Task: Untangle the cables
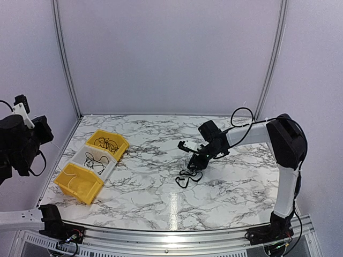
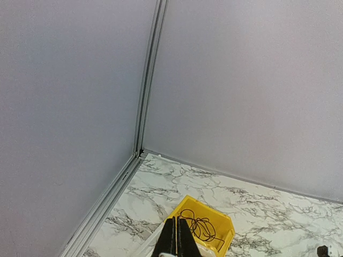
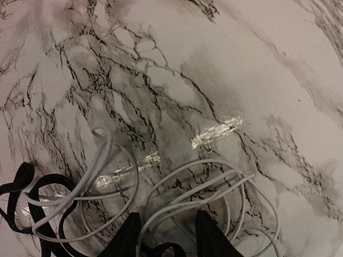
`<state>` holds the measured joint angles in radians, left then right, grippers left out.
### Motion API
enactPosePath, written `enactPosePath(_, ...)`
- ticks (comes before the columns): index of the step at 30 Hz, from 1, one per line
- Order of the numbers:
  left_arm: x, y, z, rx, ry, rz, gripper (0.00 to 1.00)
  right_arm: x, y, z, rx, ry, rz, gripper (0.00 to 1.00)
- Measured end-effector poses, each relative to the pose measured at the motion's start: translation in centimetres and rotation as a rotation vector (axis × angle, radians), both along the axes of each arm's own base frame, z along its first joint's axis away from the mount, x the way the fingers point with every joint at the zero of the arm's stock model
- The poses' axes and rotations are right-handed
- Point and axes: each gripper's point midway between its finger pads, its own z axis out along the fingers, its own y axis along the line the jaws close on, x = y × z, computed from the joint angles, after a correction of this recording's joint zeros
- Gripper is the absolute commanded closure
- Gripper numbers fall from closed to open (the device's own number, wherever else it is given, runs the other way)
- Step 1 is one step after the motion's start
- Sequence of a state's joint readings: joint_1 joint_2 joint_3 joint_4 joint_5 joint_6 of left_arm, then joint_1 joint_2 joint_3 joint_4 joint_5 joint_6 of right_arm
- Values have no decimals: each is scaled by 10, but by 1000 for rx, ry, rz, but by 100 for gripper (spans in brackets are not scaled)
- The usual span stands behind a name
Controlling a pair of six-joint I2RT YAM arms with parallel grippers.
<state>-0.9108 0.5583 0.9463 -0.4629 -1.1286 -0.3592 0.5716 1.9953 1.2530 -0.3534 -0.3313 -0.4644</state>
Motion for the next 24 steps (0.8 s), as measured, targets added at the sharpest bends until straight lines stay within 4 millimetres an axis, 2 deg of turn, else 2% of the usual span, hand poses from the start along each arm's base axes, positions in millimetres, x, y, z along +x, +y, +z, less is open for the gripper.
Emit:
enactPosePath(6,7,-8,-38,39,85,16,100,0,0,0,0,0,0,63)
enactPosePath(11,11,-8,-71,5,147,59,100,0,0,0,-2,-1,7,63)
enactPosePath(20,18,-9,-173,-64,397,155,100,-10,-2,5,-12,48,25,61)
enactPosePath(24,13,-9,-208,-124,476,186,100,-13,-4,24,-6,24,40,61)
